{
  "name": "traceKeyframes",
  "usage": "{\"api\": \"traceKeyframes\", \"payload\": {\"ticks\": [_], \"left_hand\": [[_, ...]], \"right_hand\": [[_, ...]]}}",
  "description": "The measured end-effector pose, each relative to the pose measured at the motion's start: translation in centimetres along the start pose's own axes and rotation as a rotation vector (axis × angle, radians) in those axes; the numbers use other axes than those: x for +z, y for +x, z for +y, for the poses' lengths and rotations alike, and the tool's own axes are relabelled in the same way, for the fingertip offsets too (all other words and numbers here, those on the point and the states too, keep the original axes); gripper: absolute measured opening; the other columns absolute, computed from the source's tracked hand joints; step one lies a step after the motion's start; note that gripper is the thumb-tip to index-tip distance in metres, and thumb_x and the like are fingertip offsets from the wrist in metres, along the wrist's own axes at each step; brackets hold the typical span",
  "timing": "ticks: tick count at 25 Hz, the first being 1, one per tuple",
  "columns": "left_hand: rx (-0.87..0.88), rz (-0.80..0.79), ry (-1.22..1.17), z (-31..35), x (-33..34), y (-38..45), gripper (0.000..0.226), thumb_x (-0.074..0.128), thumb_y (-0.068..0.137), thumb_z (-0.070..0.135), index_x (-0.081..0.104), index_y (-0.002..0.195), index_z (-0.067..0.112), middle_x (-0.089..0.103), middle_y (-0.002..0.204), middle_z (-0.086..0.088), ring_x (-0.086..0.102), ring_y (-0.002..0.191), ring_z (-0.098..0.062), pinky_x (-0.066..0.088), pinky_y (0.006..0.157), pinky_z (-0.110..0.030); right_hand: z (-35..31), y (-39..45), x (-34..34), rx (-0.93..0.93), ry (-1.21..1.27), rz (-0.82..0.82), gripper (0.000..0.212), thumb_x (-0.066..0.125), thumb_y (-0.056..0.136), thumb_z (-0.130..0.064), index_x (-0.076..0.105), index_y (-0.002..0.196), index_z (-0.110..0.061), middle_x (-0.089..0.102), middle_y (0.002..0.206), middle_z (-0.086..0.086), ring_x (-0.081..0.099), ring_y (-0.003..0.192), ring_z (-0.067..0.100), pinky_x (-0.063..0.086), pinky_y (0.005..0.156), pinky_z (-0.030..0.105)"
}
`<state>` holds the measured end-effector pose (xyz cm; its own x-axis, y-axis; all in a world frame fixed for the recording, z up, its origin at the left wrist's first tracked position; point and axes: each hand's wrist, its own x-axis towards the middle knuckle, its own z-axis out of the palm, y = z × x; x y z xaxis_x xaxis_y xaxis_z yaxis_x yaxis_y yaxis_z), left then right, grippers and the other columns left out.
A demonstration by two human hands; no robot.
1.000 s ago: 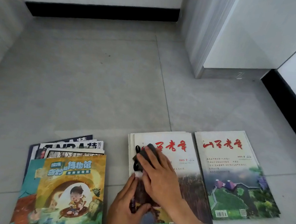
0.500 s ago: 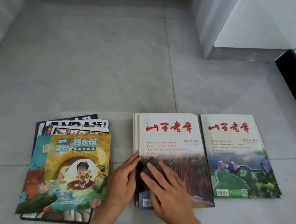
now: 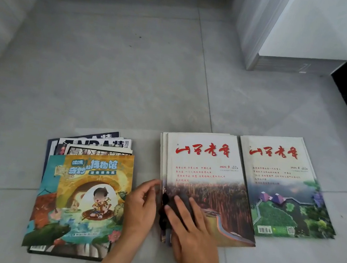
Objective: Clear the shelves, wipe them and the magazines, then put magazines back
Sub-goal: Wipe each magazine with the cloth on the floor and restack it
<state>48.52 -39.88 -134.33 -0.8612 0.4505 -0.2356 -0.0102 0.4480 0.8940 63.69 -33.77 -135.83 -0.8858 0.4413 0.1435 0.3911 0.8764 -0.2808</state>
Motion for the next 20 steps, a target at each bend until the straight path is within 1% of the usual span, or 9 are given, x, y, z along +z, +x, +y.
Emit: {"api": "traceKeyframes", "payload": {"ticks": [3, 7, 9, 12, 14, 16, 18, 19, 20], "left_hand": [[-0.091, 0.062, -0.074, 0.0, -0.4, 0.1, 0.036, 0.058, 0.096, 0.008, 0.068, 0.093, 0.042, 0.072, 0.100, 0.016, 0.069, 0.097, -0.010, 0.056, 0.088, -0.034], [-0.125, 0.077, -0.082, -0.2, -0.3, 0.0, 0.034, 0.060, 0.095, 0.010, 0.068, 0.090, 0.042, 0.074, 0.098, 0.010, 0.069, 0.096, -0.012, 0.056, 0.090, -0.042], [-0.135, 0.101, -0.109, -0.3, -0.3, 0.4, 0.032, 0.061, 0.094, 0.010, 0.070, 0.091, 0.040, 0.074, 0.099, 0.011, 0.069, 0.097, -0.013, 0.056, 0.089, -0.045], [-0.116, 0.107, -0.140, -0.2, -0.4, 1.0, 0.031, 0.059, 0.095, 0.009, 0.070, 0.093, 0.038, 0.073, 0.099, 0.014, 0.070, 0.094, -0.012, 0.057, 0.087, -0.045], [-0.100, 0.092, -0.137, 0.0, -0.1, 1.2, 0.028, 0.058, 0.096, 0.011, 0.070, 0.095, 0.037, 0.073, 0.100, 0.013, 0.069, 0.094, -0.008, 0.058, 0.085, -0.040], [-0.088, 0.077, -0.121, 0.6, 0.2, 1.0, 0.026, 0.058, 0.096, 0.011, 0.069, 0.097, 0.035, 0.072, 0.099, 0.014, 0.066, 0.090, 0.003, 0.056, 0.082, -0.023], [-0.080, 0.053, -0.092, 0.9, 0.3, 0.4, 0.027, 0.059, 0.096, 0.009, 0.068, 0.097, 0.035, 0.071, 0.095, 0.017, 0.064, 0.084, 0.009, 0.049, 0.073, -0.008], [-0.070, 0.041, -0.078, 0.8, 0.4, 0.2, 0.029, 0.060, 0.095, 0.008, 0.067, 0.095, 0.036, 0.071, 0.092, 0.018, 0.064, 0.081, 0.009, 0.048, 0.070, -0.006], [-0.059, 0.029, -0.064, 0.4, 0.5, 0.0, 0.031, 0.062, 0.093, 0.008, 0.067, 0.094, 0.038, 0.071, 0.090, 0.018, 0.065, 0.080, 0.007, 0.050, 0.071, -0.009]], "right_hand": [[2.4, 7.0, 0.1, 0.033, 0.023, -0.029, 0.056, 0.048, 0.091, -0.027, 0.044, 0.146, -0.030, 0.038, 0.157, -0.002, 0.036, 0.144, 0.031, 0.038, 0.115, 0.044], [4.7, 16.6, 0.7, 0.148, 0.058, -0.025, 0.051, 0.049, 0.095, -0.024, 0.048, 0.145, -0.026, 0.042, 0.154, 0.003, 0.037, 0.141, 0.035, 0.042, 0.108, 0.051], [4.6, 16.2, 0.6, 0.151, 0.056, -0.015, 0.051, 0.047, 0.095, -0.025, 0.047, 0.146, -0.026, 0.040, 0.156, 0.003, 0.036, 0.142, 0.034, 0.041, 0.109, 0.051], [2.0, 8.1, -0.1, 0.045, 0.035, -0.080, 0.057, 0.046, 0.093, -0.026, 0.041, 0.150, -0.029, 0.031, 0.161, -0.002, 0.027, 0.149, 0.029, 0.032, 0.117, 0.045], [0.1, 0.3, -0.3, -0.020, 0.046, -0.095, 0.058, 0.047, 0.087, -0.027, 0.048, 0.145, -0.032, 0.038, 0.158, -0.004, 0.038, 0.144, 0.028, 0.034, 0.113, 0.041], [-0.6, -4.7, -0.7, -0.036, 0.077, -0.095, 0.052, 0.043, 0.091, -0.026, 0.053, 0.141, -0.036, 0.048, 0.151, -0.006, 0.044, 0.139, 0.026, 0.039, 0.105, 0.040], [-0.3, -5.2, -0.5, 0.011, 0.078, -0.125, 0.054, 0.046, 0.088, -0.029, 0.048, 0.142, -0.038, 0.047, 0.152, -0.009, 0.041, 0.140, 0.023, 0.047, 0.102, 0.037], [-0.2, -3.8, -0.6, 0.051, 0.088, -0.147, 0.060, 0.048, 0.084, -0.032, 0.044, 0.144, -0.039, 0.043, 0.154, -0.011, 0.039, 0.141, 0.023, 0.049, 0.101, 0.035], [-0.2, -1.8, -0.7, 0.086, 0.106, -0.162, 0.065, 0.047, 0.082, -0.034, 0.040, 0.146, -0.039, 0.038, 0.157, -0.011, 0.036, 0.143, 0.022, 0.046, 0.102, 0.036]]}}
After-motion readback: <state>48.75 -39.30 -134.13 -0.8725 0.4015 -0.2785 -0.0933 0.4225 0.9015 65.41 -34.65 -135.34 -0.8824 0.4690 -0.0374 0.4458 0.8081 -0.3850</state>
